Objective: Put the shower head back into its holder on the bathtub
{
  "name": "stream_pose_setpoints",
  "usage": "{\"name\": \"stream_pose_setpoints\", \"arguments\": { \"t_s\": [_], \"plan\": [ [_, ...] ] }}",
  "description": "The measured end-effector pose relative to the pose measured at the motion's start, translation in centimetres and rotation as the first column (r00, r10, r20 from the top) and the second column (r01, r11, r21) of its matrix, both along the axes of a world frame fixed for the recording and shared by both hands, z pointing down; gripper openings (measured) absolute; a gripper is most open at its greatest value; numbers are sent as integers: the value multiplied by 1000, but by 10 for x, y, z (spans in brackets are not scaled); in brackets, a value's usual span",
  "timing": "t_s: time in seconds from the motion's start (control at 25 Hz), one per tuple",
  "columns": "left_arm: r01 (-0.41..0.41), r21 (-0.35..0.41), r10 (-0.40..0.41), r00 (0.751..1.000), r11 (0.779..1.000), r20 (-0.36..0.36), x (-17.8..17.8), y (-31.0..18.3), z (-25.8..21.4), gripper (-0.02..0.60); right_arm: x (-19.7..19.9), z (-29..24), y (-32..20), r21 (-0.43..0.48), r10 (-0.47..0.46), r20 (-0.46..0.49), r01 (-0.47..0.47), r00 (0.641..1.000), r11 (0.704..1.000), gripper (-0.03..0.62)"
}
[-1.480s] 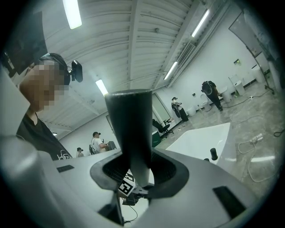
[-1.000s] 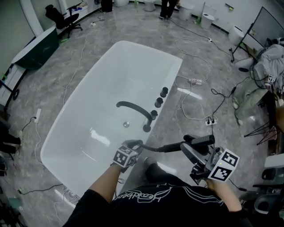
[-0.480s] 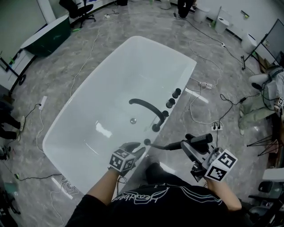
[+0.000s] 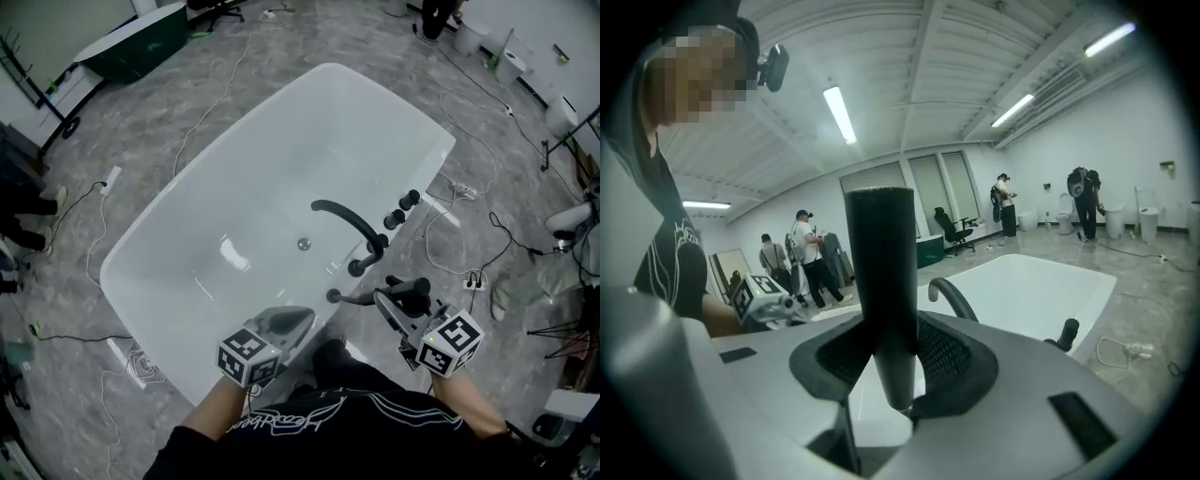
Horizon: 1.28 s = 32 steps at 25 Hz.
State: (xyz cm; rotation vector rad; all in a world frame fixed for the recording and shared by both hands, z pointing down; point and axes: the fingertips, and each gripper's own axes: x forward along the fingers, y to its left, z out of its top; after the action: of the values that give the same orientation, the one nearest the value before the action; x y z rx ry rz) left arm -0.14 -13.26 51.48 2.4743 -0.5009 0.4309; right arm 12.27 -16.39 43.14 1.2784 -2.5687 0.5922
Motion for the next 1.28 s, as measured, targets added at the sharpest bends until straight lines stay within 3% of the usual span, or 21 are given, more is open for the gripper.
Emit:
{"name": "stream_pose_setpoints", "arguments": {
  "t_s": [0.36,0.64,1.28],
  "plan": [
    [40,-14,-40,999,999,-1,-18,9,-40,5,-30,63,-20,-26,-65,-70,64,995,998,138],
    [107,-66,-106,994,992,29,-36,19,-19,5,-38,124,-35,-67,-85,-140,76,986,995,138],
    [186,-89,-180,981,978,75,-61,31,-5,5,-48,225,-30,-212,-91,-245,38,965,977,138]
  ]
}}
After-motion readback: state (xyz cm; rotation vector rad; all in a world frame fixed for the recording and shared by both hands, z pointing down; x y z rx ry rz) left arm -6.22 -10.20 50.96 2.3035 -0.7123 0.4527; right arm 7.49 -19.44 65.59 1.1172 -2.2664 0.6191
